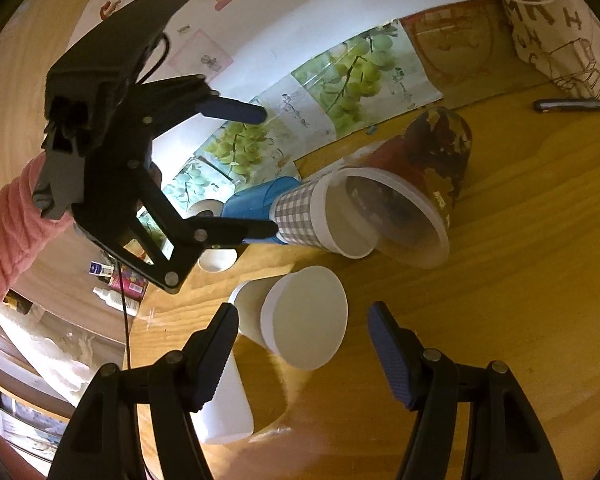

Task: Flip cup upright
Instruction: 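Move the right tool toward the grey-checked paper cup lying on the blue cup, then close the right gripper on the grey-checked cup and pull it off the blue cup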

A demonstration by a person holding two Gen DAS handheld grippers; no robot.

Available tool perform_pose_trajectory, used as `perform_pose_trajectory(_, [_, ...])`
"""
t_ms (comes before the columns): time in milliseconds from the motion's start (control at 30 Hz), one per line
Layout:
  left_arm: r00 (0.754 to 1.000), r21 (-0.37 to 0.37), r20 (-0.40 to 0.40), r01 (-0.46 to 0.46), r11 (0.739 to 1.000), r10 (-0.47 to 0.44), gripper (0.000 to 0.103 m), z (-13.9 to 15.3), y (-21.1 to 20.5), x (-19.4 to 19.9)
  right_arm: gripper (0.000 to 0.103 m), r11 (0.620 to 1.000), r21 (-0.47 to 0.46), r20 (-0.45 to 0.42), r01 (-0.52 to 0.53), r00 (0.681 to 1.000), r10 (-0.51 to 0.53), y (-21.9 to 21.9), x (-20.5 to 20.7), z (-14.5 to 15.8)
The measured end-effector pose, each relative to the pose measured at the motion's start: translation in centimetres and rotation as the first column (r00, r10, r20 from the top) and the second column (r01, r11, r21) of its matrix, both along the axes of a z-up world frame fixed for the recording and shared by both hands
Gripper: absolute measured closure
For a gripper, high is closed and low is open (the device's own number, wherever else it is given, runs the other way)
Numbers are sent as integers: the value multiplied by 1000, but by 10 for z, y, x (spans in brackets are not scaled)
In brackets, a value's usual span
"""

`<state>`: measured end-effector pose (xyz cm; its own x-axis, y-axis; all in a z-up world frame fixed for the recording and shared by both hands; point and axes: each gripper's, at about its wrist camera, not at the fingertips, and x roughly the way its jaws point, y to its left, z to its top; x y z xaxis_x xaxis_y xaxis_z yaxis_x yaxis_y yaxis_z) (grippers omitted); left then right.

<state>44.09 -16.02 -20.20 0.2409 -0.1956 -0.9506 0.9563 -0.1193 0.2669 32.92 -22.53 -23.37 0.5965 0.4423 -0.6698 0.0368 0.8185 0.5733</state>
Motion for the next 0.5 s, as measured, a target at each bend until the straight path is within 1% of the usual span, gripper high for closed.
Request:
perform_pose_trajectory(133, [999,35,-2,51,998,-51,2,-15,-8,1,35,1000,24,-15,3,1000,-2,-2,6,-10])
perform_pose_trajectory(200, [998,58,-25,60,996,-59,4,-24,-11,3,35,999,39,-20,8,1000,-7,-4,6,-15])
perform_pose_trajectory(233, [997,67,-39,67,996,-64,9,-28,-12,4,35,999,44,-22,11,1000,-11,-5,6,-17])
perform_pose_trajectory(267, [996,75,-52,72,995,-69,10,-30,-13,6,35,999,46,-22,15,1000,-14,-6,6,-18])
perform_pose_trajectory(500, [986,95,-121,128,987,-116,10,-44,-20,5,35,998,47,-33,48,998,-46,-12,2,-24])
